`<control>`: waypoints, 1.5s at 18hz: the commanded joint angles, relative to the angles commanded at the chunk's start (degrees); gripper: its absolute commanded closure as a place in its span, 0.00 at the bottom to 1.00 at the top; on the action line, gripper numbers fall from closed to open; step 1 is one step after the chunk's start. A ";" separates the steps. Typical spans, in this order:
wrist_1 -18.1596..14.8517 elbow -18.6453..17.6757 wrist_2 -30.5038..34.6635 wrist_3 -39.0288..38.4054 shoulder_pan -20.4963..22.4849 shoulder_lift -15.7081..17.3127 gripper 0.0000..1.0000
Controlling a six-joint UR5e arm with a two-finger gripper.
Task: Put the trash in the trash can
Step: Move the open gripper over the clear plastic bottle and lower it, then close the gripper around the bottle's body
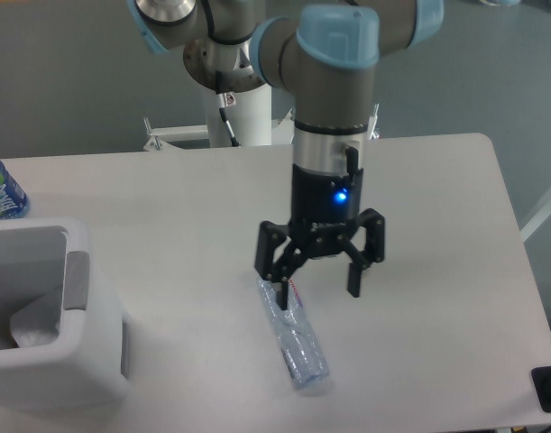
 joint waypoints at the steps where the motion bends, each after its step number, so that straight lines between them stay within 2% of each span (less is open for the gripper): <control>1: -0.35 0.00 0.01 0.09 0.00 -0.35 0.00; 9: -0.26 -0.88 -0.25 -0.44 -2.28 -7.20 0.00; 14: 0.26 -1.06 -0.34 -0.96 -3.69 -13.79 0.00; 20: 0.26 -1.32 0.01 -0.09 -3.96 -16.08 0.00; 27: 0.79 0.17 2.64 0.09 -3.96 -19.60 0.00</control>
